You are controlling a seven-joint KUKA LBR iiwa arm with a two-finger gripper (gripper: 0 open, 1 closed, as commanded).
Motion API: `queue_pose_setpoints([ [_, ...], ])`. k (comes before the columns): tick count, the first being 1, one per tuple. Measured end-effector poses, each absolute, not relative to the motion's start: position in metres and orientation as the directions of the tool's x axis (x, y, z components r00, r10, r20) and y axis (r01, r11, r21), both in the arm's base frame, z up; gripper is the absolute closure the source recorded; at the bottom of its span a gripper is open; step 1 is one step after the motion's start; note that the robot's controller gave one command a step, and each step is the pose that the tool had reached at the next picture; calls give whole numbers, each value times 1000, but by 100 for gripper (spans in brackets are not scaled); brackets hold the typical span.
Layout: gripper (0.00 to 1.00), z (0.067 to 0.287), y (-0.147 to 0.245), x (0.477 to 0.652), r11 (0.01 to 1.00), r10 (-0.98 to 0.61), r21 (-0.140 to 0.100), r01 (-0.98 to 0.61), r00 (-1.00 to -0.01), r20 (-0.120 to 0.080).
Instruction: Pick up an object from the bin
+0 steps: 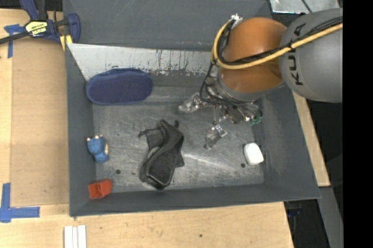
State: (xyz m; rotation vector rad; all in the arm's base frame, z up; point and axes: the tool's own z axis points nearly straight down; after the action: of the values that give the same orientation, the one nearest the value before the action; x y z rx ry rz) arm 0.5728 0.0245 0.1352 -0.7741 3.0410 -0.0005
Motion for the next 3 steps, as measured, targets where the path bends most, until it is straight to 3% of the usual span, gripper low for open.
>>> queue_pose_setpoints([
  [1,0,112,79,582,727,-686,-1,-686,-727,-6],
  [2,0,84,98,579,594,-804,-11,-804,-594,4],
  [3,100,87,96,579,595,-804,-8,-804,-595,11],
])
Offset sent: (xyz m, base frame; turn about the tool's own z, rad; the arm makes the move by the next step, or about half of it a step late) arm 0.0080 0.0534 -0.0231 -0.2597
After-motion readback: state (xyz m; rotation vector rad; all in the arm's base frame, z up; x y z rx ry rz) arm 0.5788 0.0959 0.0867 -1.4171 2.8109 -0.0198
